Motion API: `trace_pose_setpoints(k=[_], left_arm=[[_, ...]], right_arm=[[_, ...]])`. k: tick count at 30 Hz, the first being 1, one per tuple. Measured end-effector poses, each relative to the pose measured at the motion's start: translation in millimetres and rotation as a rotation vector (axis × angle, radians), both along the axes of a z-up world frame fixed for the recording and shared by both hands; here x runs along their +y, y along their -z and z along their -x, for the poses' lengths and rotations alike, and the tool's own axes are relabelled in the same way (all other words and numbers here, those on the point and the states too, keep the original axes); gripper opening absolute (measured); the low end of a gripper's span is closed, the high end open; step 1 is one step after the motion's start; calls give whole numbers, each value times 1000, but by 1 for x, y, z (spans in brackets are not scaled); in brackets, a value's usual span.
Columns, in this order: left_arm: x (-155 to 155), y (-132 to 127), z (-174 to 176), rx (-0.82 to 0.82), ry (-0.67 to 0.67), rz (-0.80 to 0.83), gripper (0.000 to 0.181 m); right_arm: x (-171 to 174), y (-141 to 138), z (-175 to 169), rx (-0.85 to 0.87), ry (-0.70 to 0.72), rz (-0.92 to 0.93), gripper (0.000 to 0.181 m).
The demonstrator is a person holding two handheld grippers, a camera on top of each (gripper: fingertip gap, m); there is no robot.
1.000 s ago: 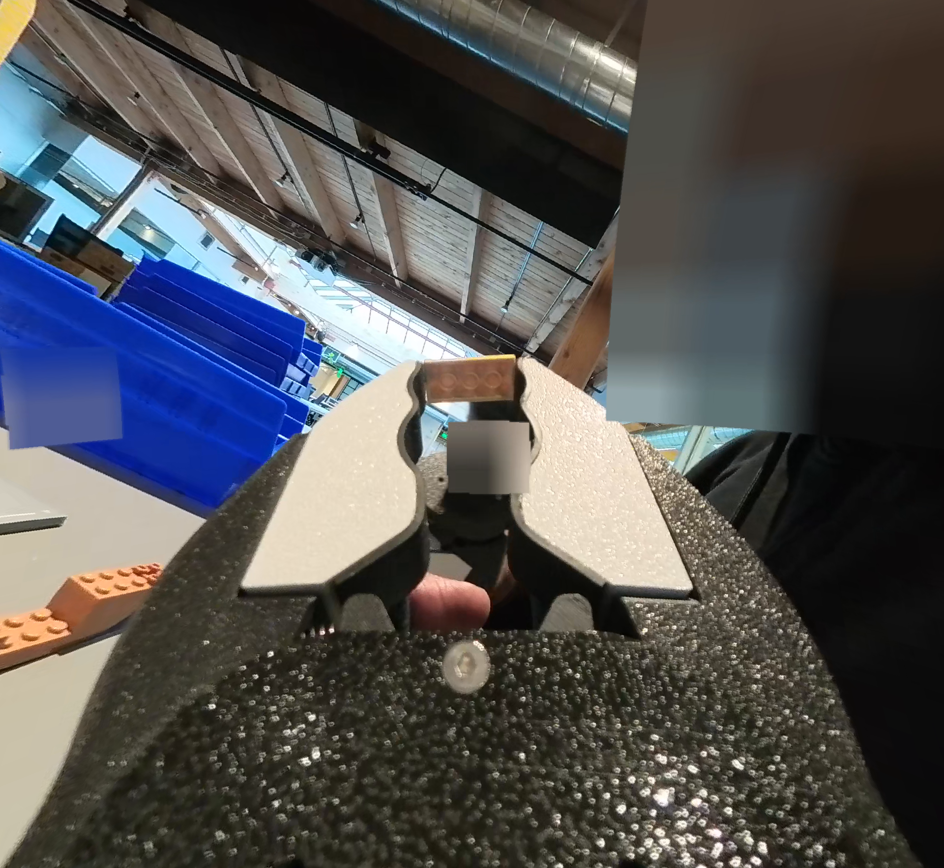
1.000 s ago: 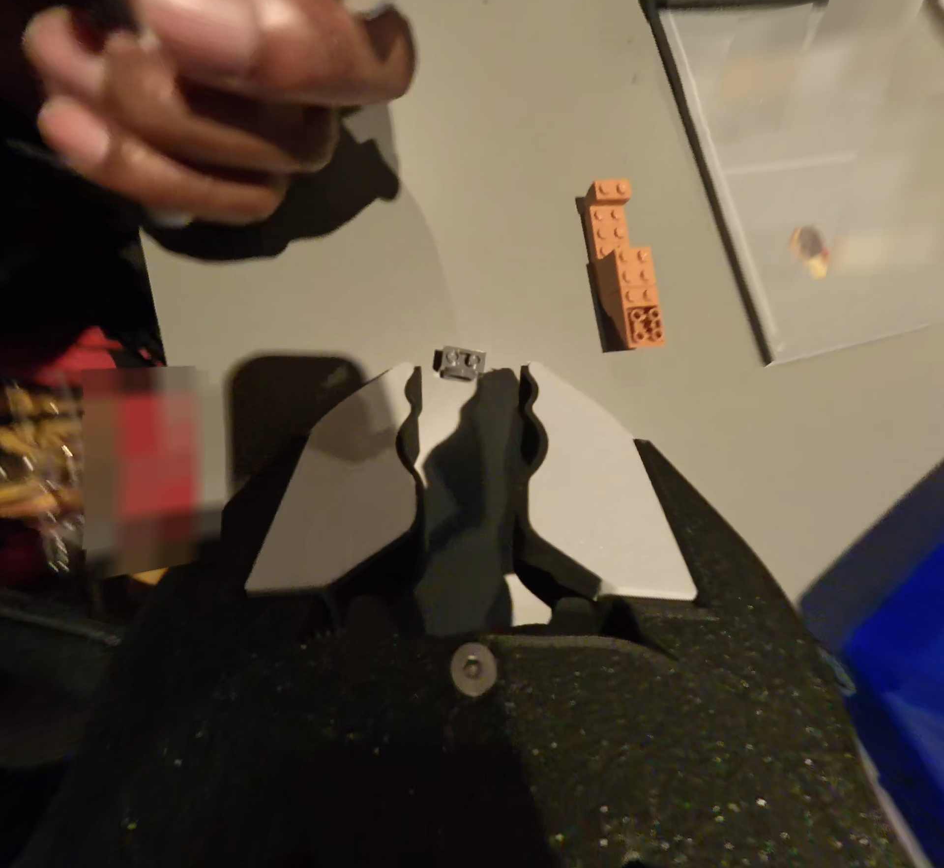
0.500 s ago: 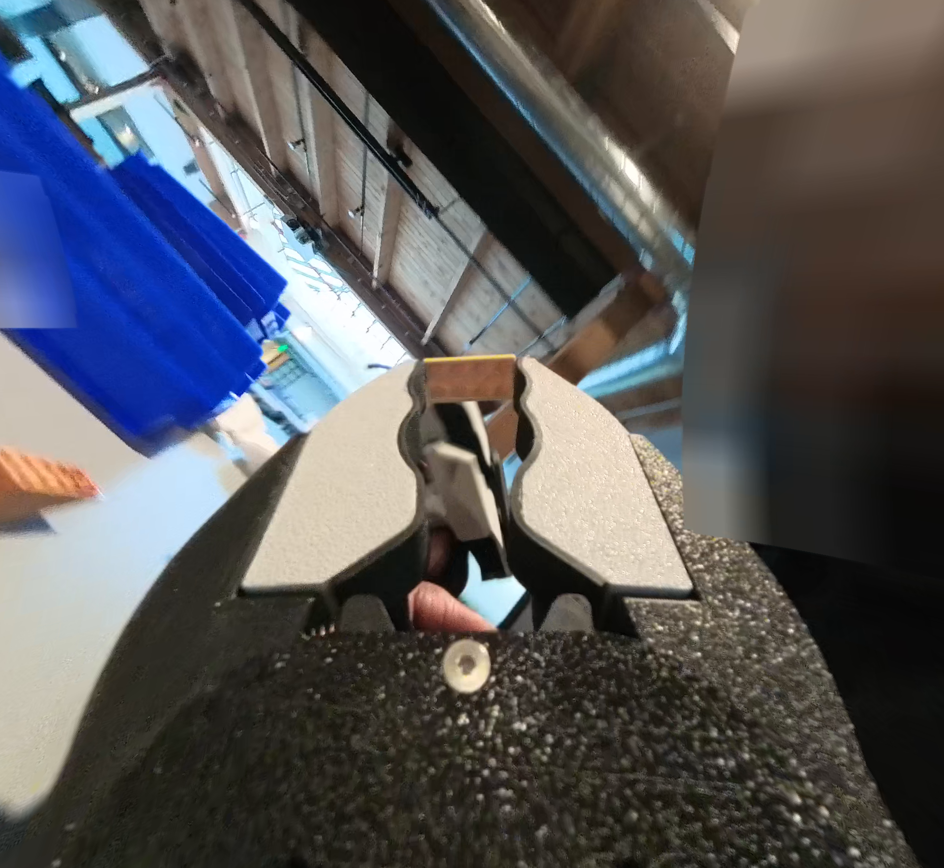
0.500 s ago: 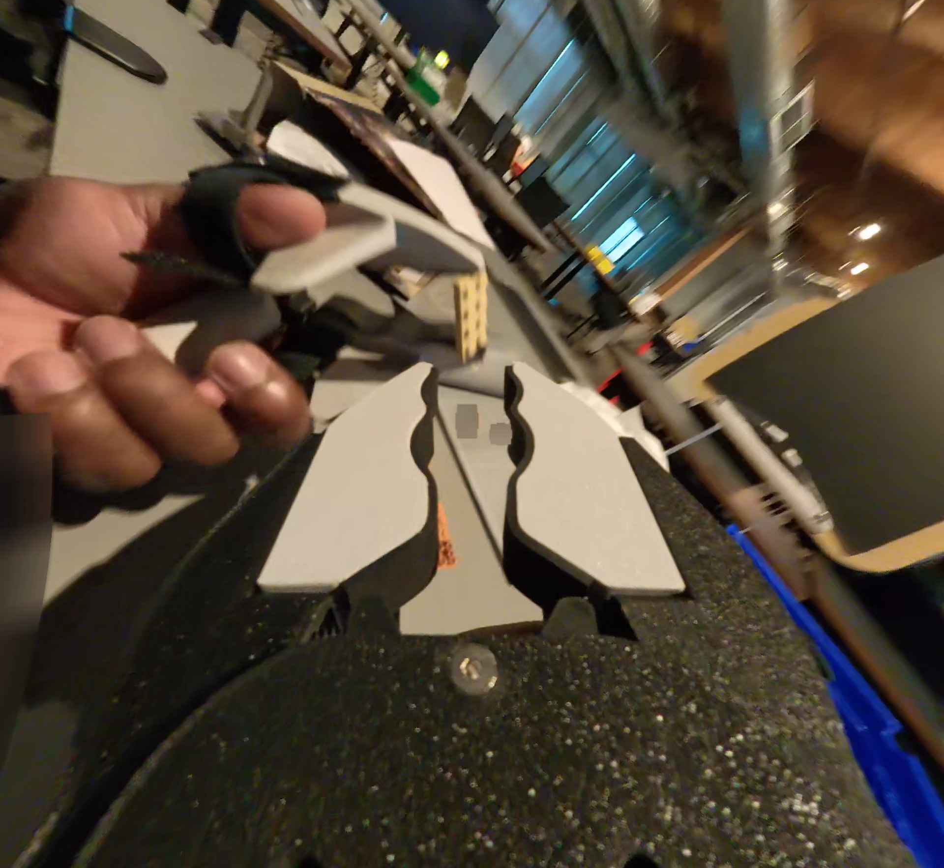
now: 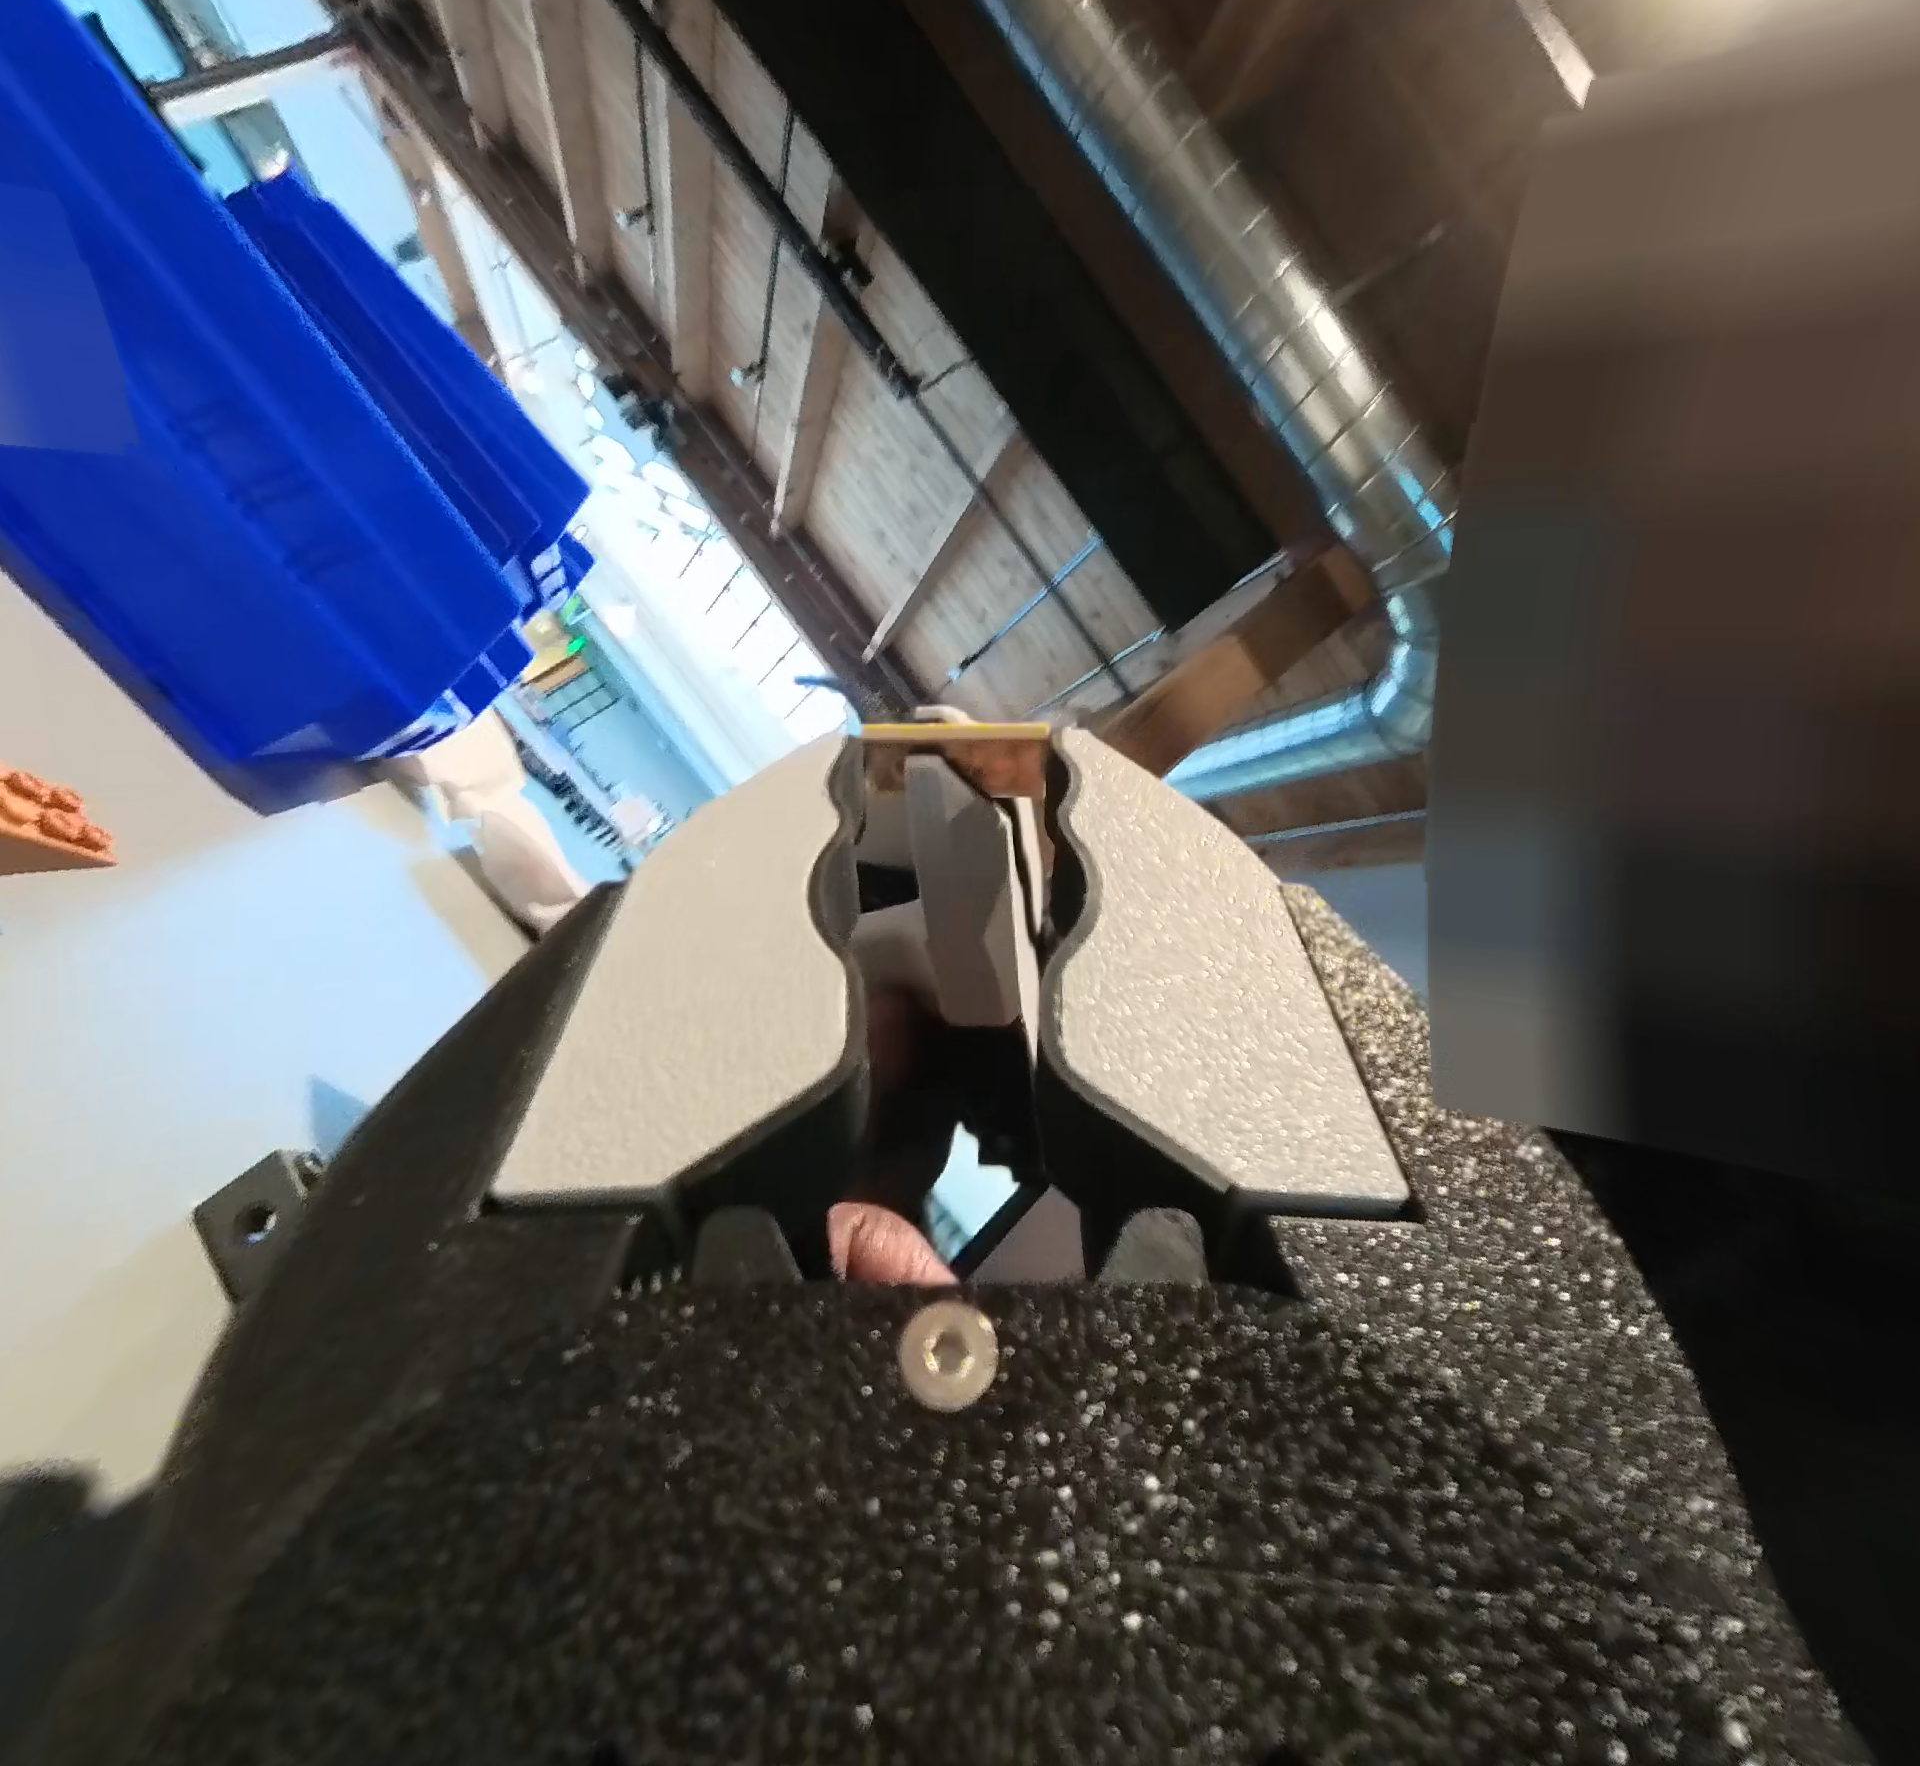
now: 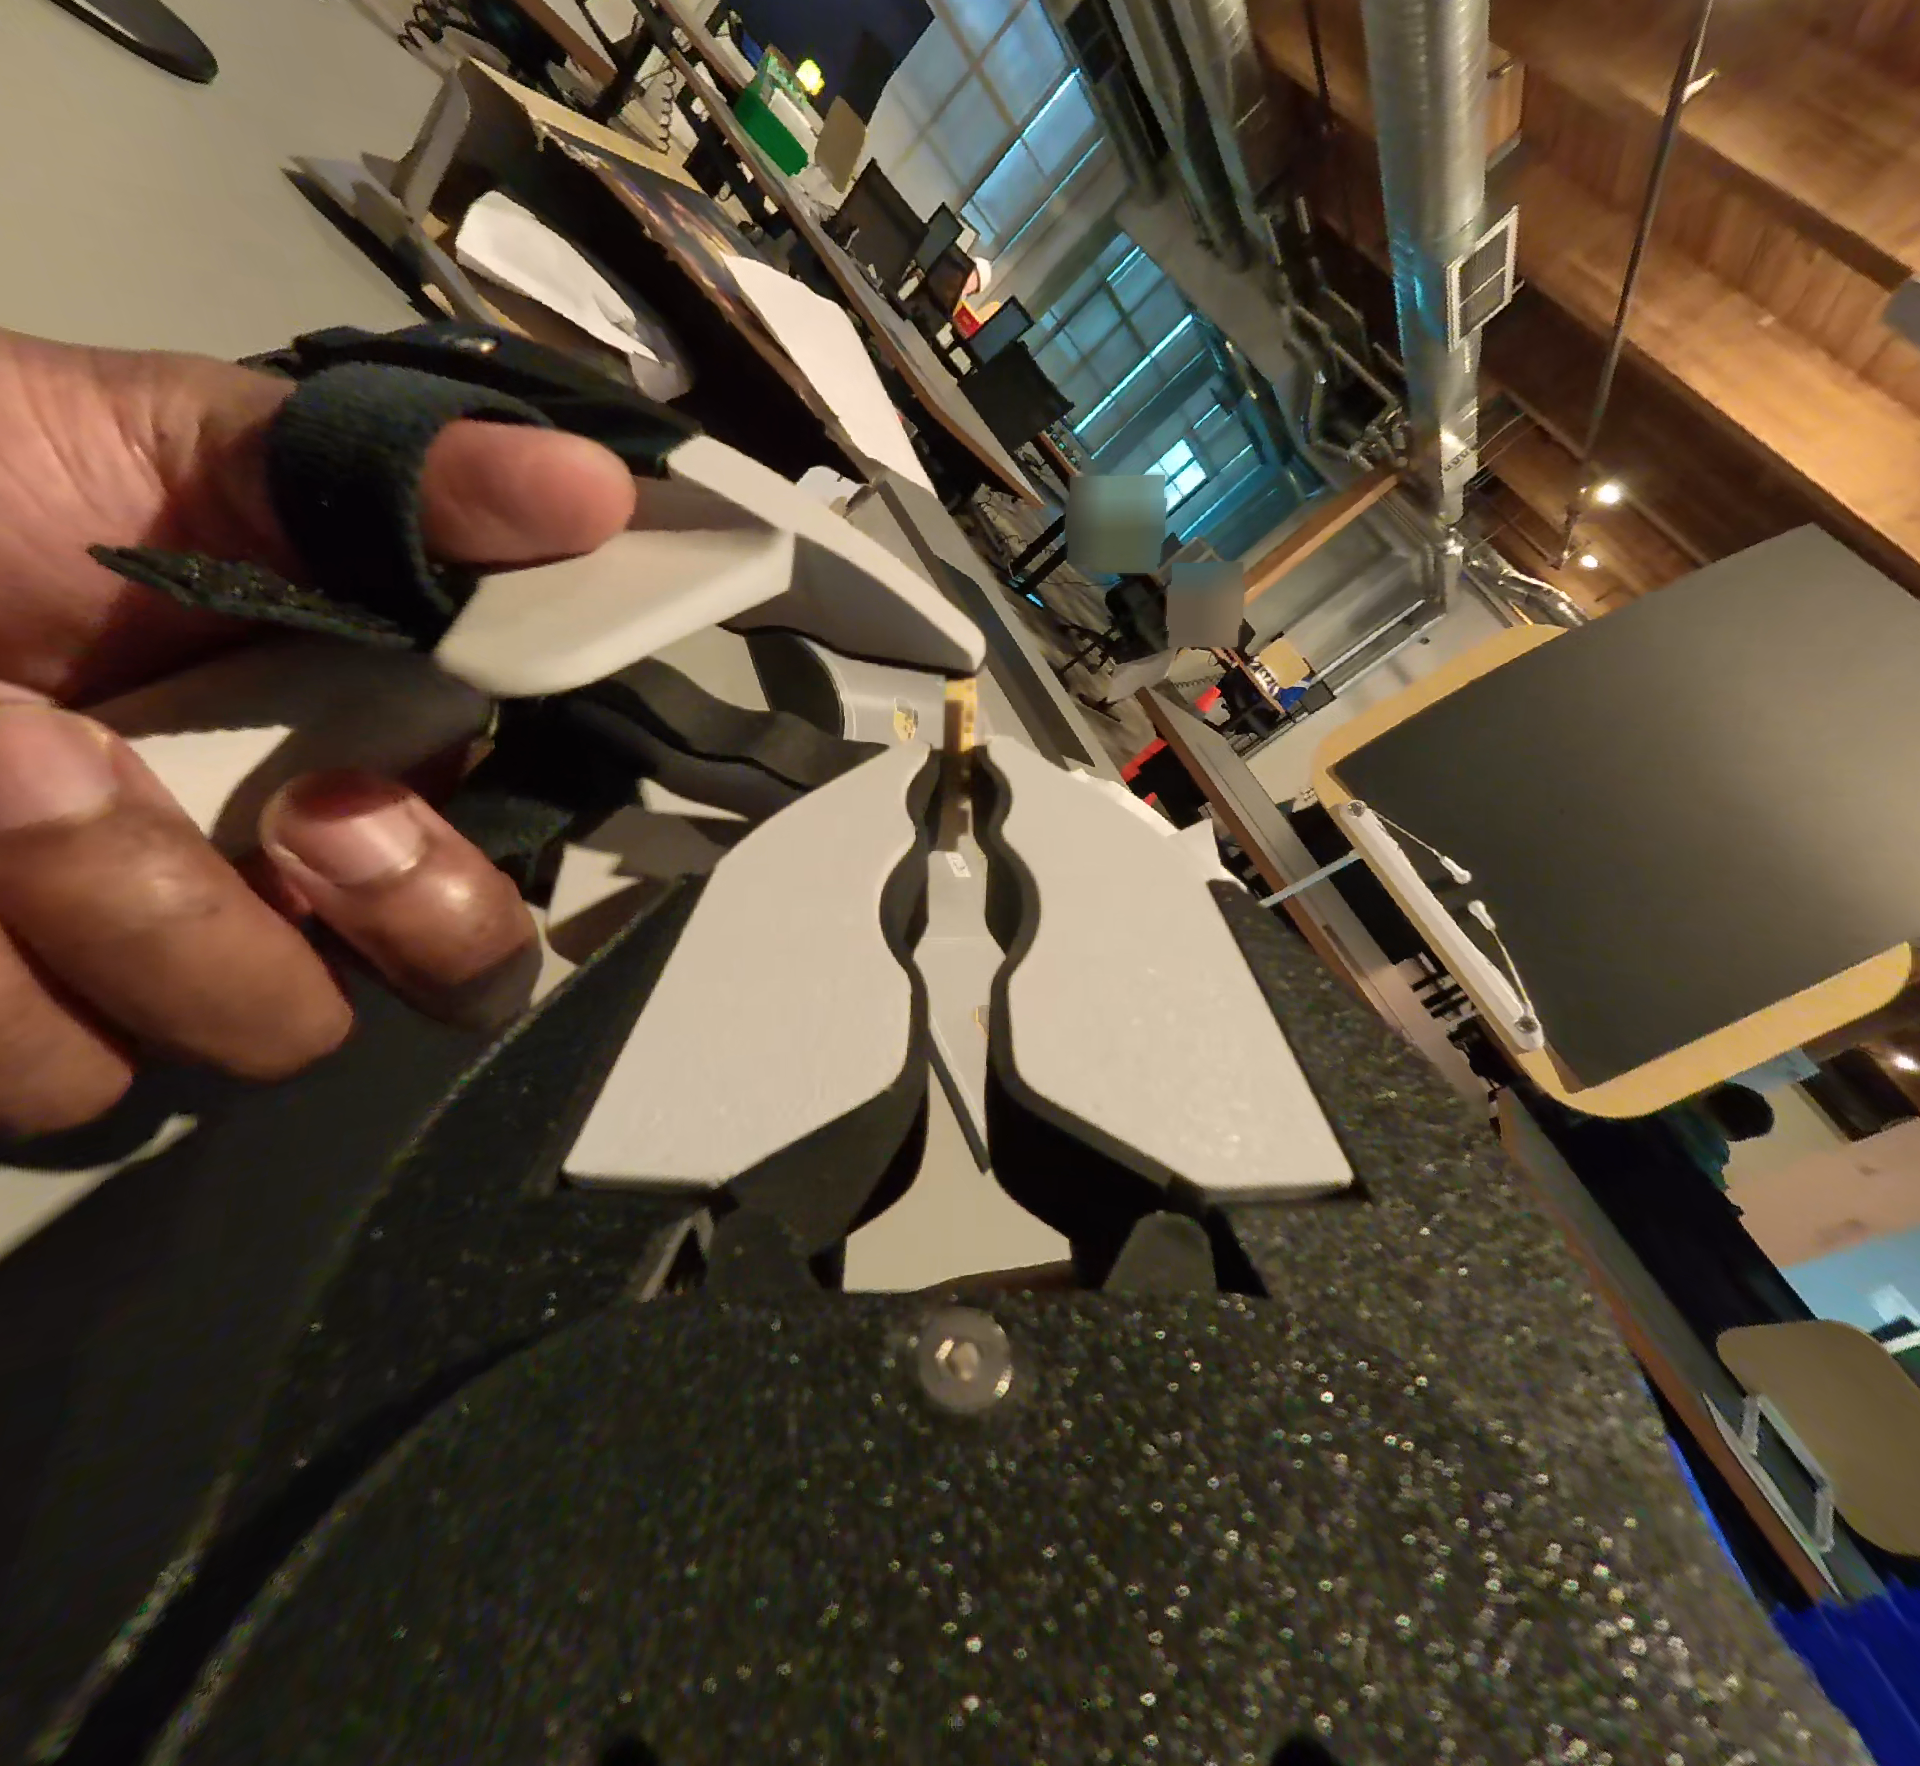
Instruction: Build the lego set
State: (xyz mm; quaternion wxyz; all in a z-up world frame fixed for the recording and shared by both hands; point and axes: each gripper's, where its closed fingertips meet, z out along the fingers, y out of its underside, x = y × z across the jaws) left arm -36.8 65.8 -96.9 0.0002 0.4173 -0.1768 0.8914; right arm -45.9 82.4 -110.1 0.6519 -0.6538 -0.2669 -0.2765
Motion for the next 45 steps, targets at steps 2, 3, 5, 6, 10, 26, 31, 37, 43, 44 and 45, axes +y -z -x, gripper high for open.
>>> trace_pose_setpoints(k=[2,3,5,6,10,26,31,37,43,44,45], left_arm=[[-2,0,0,6,4,-23,32],[-4,0,0,11,6,-36,32],[-8,1,0,19,21,-80,32],[-10,1,1,20,33,-113,33],[-19,-1,11,-8,95,-326,33],[-50,20,39,-19,335,-750,34],[-53,22,41,-24,342,-800,34],[-59,24,42,-33,352,-842,37],[-59,26,41,-63,310,-930,35],[-59,26,40,-70,288,-961,35],[-58,27,39,-79,259,-990,35]], right_arm=[[-3,-1,0,-16,-3,-6,4],[-4,0,0,-28,-6,-4,4],[-9,0,2,-52,-33,-1,4],[-12,0,4,-60,-61,3,4],[-26,-3,14,-83,-203,9,4],[-46,7,38,-305,-431,44,4],[-50,9,40,-321,-458,58,4],[-52,10,44,-371,-465,59,4],[-50,10,44,-403,-466,58,4],[-50,11,43,-401,-462,61,5],[-49,10,42,-396,-455,62,7]])
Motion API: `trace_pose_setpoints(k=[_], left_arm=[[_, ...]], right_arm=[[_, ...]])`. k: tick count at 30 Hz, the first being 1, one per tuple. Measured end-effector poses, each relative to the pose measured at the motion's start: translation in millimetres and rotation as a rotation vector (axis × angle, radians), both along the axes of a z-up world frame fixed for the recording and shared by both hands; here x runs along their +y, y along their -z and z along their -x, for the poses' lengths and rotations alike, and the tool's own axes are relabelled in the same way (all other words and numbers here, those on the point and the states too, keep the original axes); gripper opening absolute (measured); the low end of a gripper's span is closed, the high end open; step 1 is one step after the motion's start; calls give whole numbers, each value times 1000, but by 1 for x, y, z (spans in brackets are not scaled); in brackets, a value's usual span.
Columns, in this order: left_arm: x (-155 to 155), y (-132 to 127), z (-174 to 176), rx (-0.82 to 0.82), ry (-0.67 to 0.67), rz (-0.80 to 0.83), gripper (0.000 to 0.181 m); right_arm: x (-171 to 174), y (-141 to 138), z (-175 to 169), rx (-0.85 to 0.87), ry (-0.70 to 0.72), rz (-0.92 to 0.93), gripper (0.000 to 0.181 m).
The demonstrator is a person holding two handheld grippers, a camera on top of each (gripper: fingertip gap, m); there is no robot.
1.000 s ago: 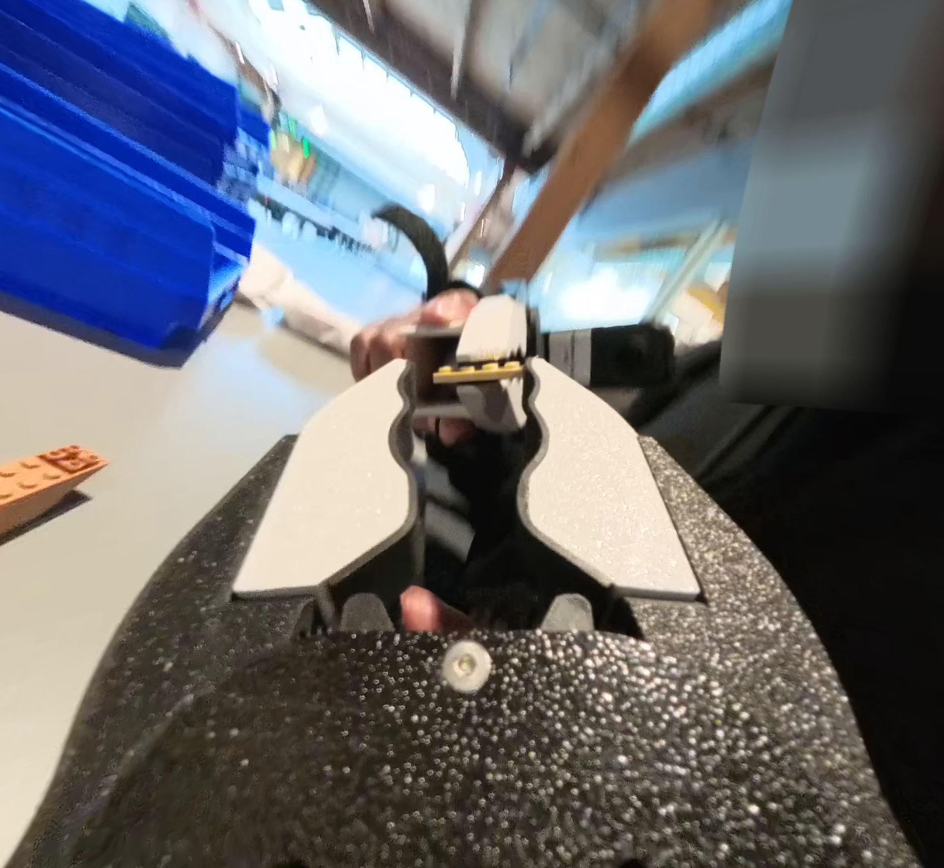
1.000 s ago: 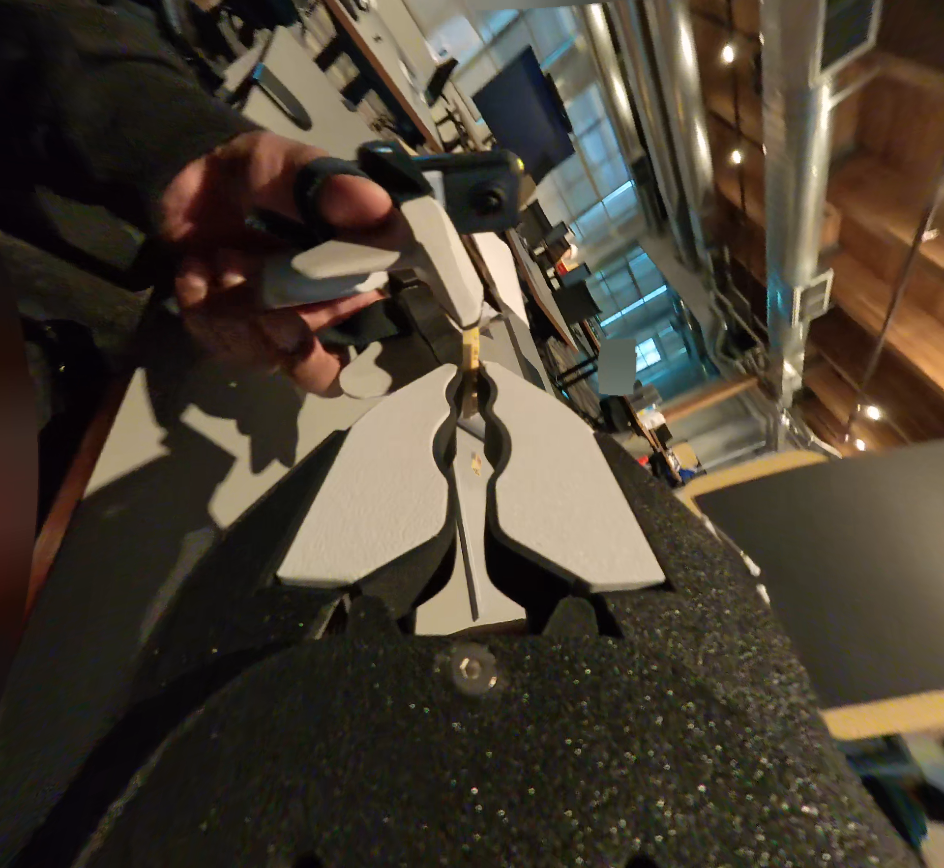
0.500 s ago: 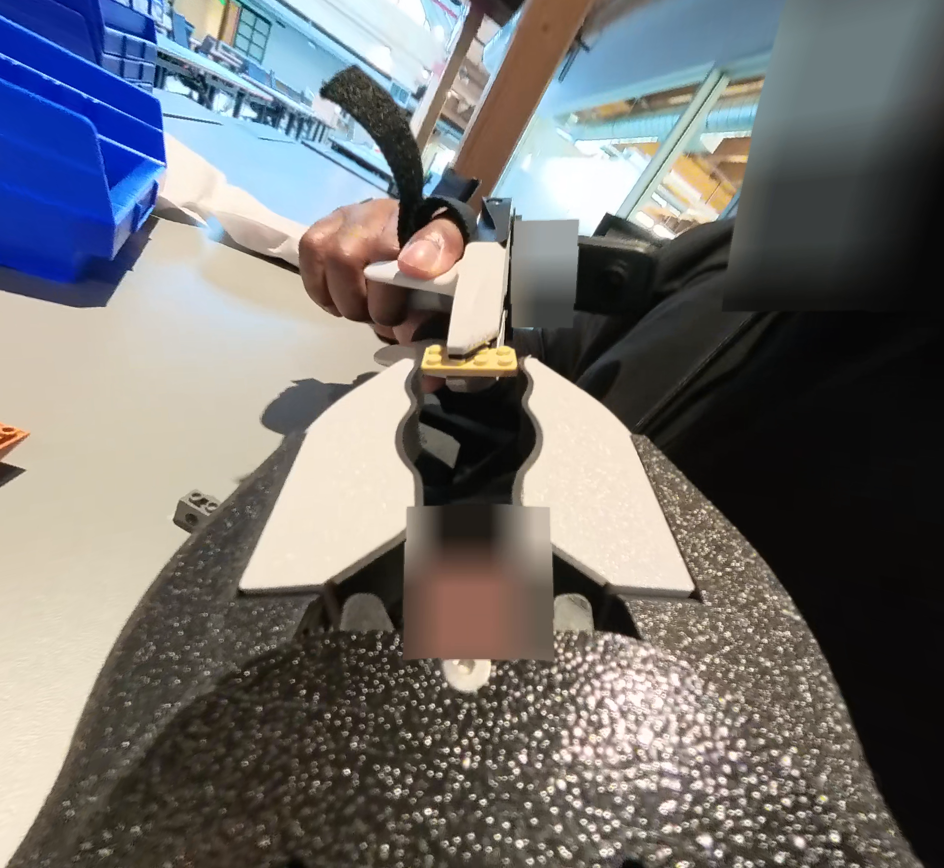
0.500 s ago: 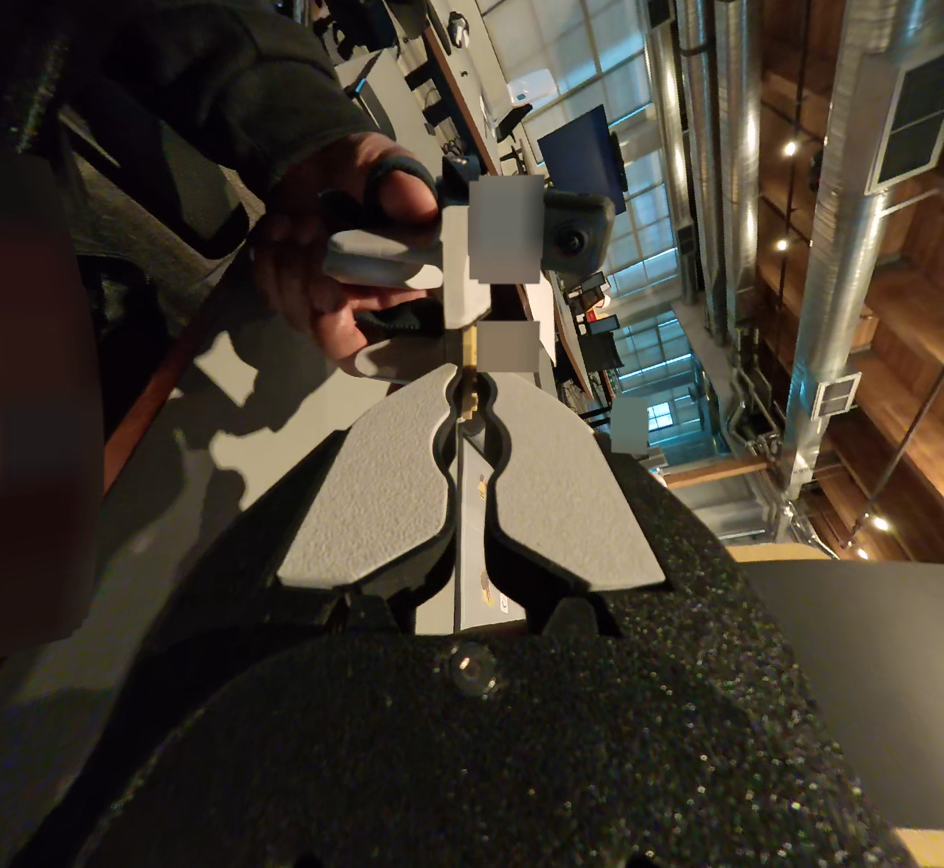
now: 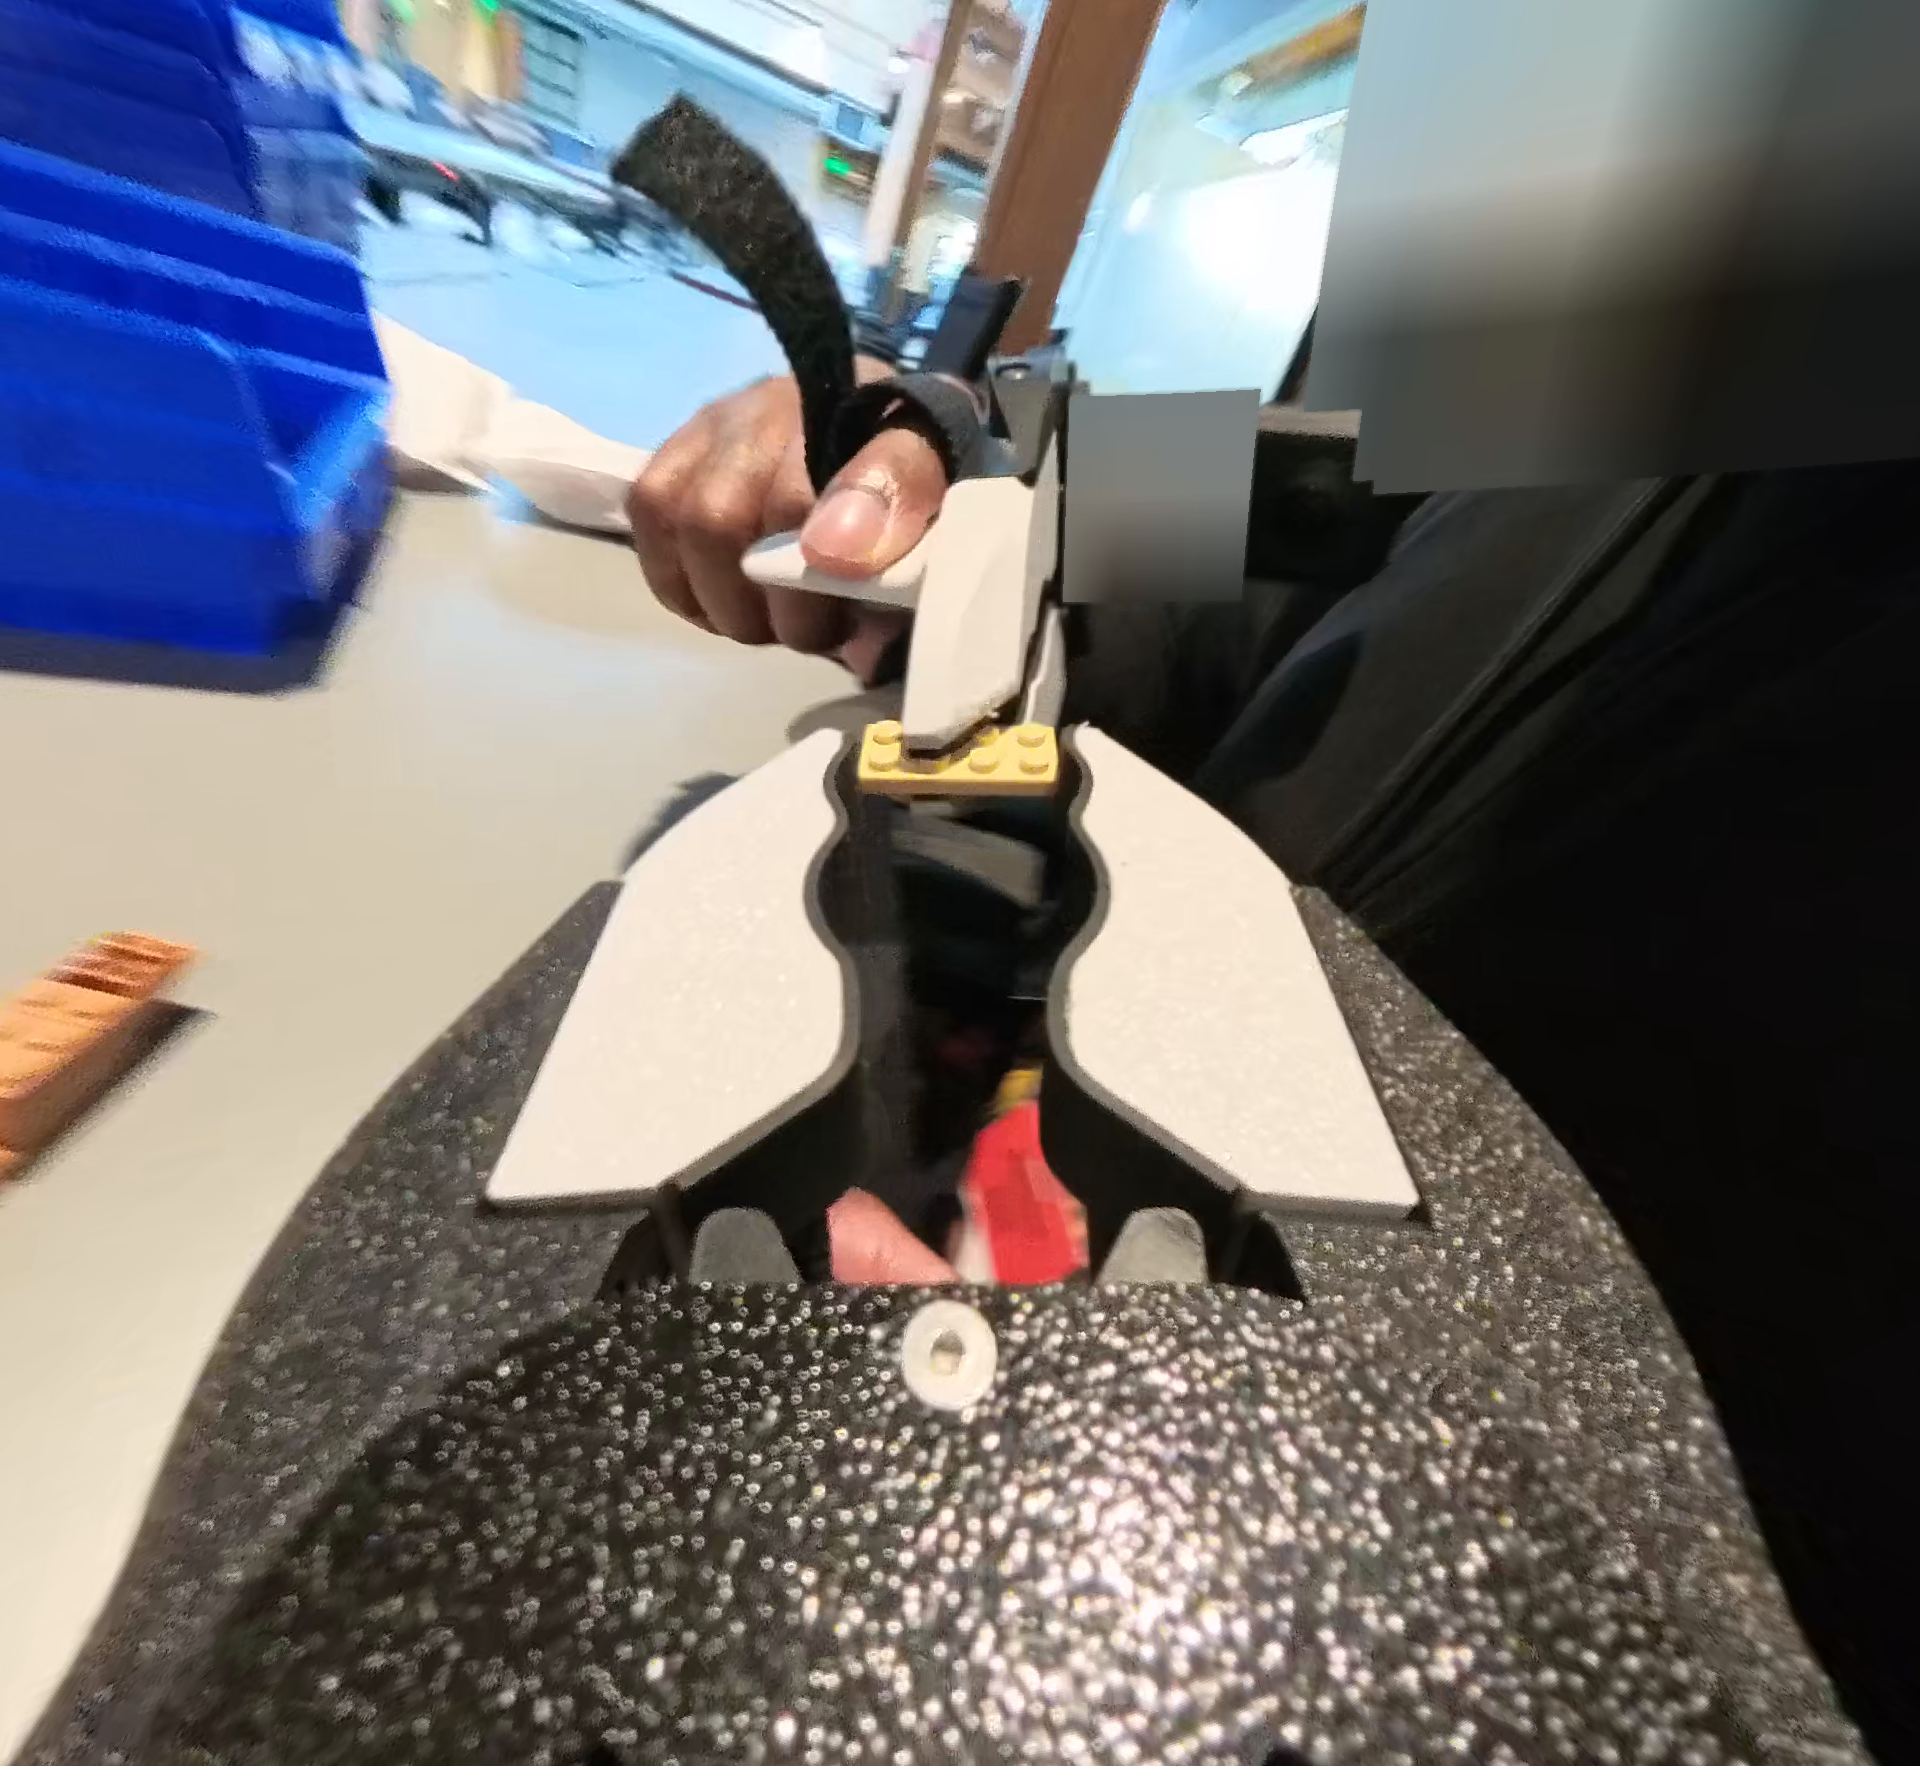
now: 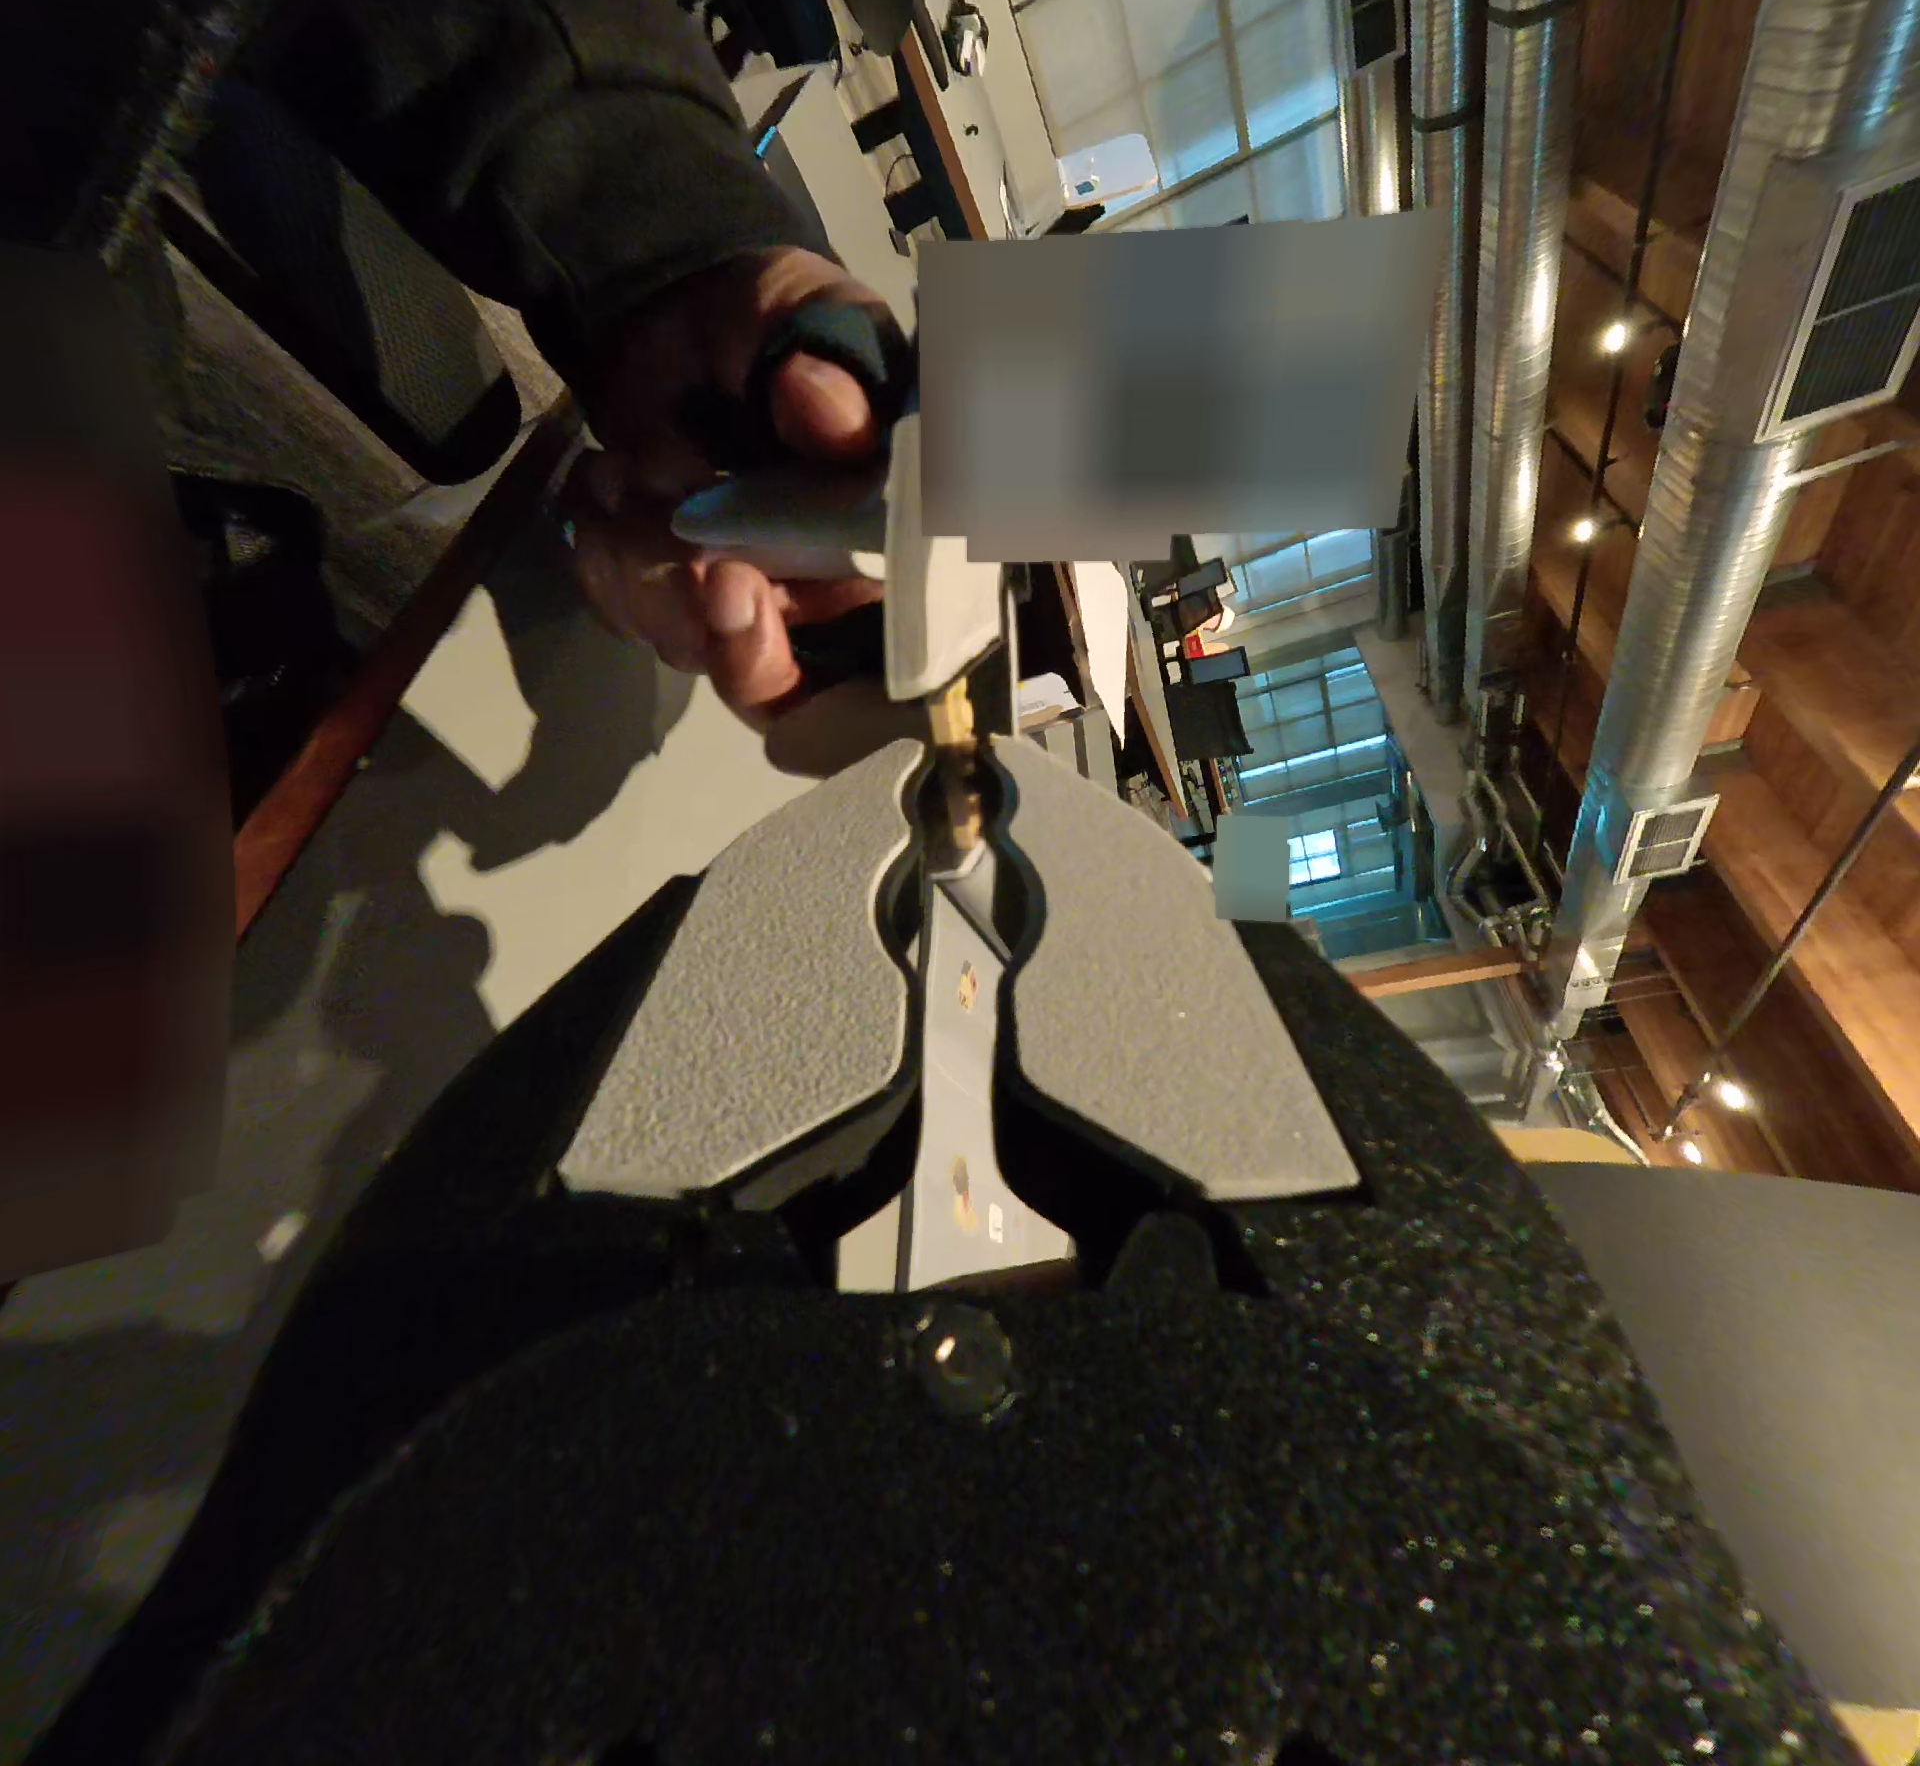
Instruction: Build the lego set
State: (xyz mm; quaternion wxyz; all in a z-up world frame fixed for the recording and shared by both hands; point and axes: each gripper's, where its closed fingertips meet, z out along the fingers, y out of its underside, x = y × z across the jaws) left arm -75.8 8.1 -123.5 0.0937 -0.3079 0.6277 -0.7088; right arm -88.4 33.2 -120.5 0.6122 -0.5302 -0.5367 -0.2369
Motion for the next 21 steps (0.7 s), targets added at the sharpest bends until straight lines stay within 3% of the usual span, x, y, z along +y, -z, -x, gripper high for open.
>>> trace_pose_setpoints(k=[4,10,16,21], left_arm=[[13,-4,-5,-102,-101,-69,35],[44,5,-12,-209,-294,-265,35],[54,15,-18,-222,-395,-341,35],[55,18,-19,-219,-431,-379,35]], right_arm=[[0,2,-12,101,47,44,32],[2,50,-57,296,75,372,28],[14,82,-74,277,85,615,23],[28,102,-77,255,288,761,25]])
